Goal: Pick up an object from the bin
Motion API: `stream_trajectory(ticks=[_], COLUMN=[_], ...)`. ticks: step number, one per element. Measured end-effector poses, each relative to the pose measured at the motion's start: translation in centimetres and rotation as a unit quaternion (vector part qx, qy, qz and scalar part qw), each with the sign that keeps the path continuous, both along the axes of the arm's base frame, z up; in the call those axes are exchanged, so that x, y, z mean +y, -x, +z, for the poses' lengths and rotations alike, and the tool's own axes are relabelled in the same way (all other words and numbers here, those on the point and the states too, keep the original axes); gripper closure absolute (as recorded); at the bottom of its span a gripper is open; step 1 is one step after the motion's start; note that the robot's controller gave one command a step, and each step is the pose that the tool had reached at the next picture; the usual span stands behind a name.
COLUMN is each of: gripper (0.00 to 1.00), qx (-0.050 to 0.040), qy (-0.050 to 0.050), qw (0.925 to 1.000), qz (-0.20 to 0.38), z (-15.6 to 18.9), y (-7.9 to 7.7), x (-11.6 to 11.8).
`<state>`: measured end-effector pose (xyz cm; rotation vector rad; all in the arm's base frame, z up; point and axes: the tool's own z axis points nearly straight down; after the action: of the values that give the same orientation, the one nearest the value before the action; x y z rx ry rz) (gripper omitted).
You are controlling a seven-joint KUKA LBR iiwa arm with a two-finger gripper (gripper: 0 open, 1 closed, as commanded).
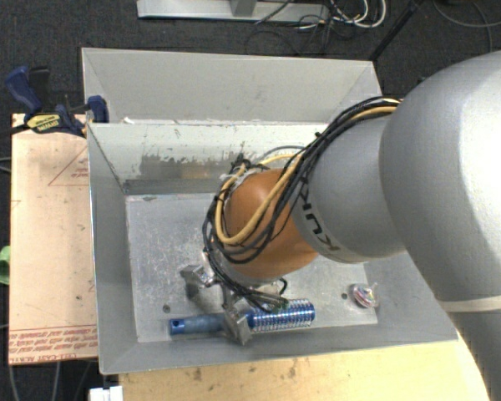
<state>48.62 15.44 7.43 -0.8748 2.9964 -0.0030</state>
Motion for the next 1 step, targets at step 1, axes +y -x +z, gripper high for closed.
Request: stream_trajectory(ticks=[1], gripper=[0.00], qx=[-0.0012], qy=[-0.001], qw=[0.9996], qz=[-0.028], z=[0.01], y=[-0.03], x=[-0.10])
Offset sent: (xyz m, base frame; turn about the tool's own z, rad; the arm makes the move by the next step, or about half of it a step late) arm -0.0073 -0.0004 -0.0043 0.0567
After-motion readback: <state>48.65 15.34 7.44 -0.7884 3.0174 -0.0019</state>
